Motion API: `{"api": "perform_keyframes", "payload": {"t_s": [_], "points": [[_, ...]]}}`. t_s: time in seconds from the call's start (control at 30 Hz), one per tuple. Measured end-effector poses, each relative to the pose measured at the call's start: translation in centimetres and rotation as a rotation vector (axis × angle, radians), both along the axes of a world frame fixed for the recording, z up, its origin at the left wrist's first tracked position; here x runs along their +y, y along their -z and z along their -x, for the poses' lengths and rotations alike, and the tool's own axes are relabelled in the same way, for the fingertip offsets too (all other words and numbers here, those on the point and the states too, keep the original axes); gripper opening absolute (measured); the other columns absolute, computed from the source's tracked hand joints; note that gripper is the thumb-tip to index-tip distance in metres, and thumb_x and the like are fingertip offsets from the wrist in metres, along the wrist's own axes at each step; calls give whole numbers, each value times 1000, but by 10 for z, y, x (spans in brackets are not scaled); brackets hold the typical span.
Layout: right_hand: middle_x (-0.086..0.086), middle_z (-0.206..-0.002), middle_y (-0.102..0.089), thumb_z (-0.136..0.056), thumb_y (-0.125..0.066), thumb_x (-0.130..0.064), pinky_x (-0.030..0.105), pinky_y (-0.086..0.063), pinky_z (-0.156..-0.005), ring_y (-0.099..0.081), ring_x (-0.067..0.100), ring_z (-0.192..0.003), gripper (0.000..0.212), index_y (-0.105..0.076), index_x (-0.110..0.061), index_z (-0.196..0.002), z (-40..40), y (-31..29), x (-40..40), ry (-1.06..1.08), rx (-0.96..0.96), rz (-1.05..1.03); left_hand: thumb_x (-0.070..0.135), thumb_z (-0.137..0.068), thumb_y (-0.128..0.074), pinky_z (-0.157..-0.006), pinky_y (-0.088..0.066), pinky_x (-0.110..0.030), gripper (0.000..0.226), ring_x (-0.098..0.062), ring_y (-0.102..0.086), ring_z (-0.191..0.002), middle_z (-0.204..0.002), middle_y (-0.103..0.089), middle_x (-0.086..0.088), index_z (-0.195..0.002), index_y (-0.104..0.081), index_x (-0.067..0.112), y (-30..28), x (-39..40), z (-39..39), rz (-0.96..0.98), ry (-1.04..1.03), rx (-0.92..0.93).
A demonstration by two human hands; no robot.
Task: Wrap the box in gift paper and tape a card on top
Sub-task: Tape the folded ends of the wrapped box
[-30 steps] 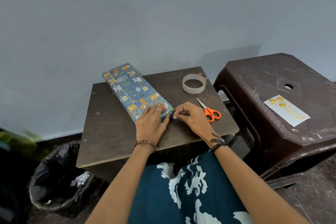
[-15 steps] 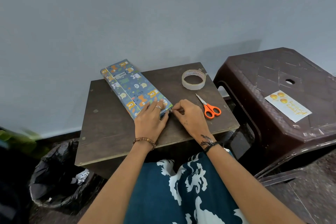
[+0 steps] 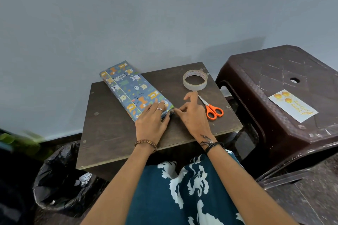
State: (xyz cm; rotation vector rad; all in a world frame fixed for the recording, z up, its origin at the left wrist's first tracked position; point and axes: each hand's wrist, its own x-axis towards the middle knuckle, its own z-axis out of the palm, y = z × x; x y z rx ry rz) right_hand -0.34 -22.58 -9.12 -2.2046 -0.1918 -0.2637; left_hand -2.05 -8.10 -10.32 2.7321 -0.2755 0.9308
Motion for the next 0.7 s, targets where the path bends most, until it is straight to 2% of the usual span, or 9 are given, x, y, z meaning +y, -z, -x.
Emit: {"api": "perform_keyframes", "payload": {"t_s": [0.07,0.17,0.23,0.3,0.43,0.53,0.7], "points": [[1,-83,-69,-81,-71,-20,19,-46,-68,-64,12,-73,45,-39,-10,-111,-2,0,-1,-11,7,-4,39,-82,-47,-75,-55,-26,34,-19,-68,-85,-91,-70,1,-94,-67,14,1,1,-1,3,-3,13],[-9,-97,-63,-78,-74,-21,21,-50,-73,-63,3,-74,44,-47,-17,-114,-8,3,-4,-52,21,-60,41,-82,-48,-74,-53,-25,34,-17,-68,-86,-91,-70,2,-93,-68,15,3,1,-1,-11,-27,4],[-12,-103,-63,-78,-73,-21,22,-52,-77,-64,0,-78,37,-57,-22,-111,-13,4,-7,-105,35,-89,45,-82,-50,-71,-50,-23,34,-15,-66,-83,-86,-68,4,-91,-67,17,3,0,-1,-29,-29,-6],[-13,-95,-67,-80,-71,-19,22,-53,-79,-65,-1,-81,23,-66,-24,-102,-18,5,-9,-179,68,-119,47,-83,-51,-69,-50,-23,34,-14,-66,-84,-84,-66,4,-89,-65,17,3,0,-2,-50,-33,-4],[-3,-83,-73,-76,-73,-13,31,-54,-82,-67,12,-81,12,-73,-22,-83,-29,5,-13,-249,219,-255,37,-82,-64,-74,-41,-23,22,-17,-64,-80,-82,-64,3,-86,-62,16,6,-3,-3,-60,-69,-46],[9,-89,-73,-76,-73,-8,26,-52,-82,-66,15,-84,11,-74,-12,-86,-38,-1,-18,-331,352,-329,36,-82,-59,-71,-41,-22,20,-17,-64,-81,-84,-65,2,-84,-61,16,6,-4,-2,-54,-67,-53],[13,-96,-71,-83,-65,-6,16,-54,-76,-65,8,-85,15,-72,-12,-95,-49,-4,-24,-429,513,-406,34,-82,-56,-75,-51,-25,23,-16,-67,-90,-88,-68,3,-90,-65,15,6,-4,-2,-38,-58,-19]]}}
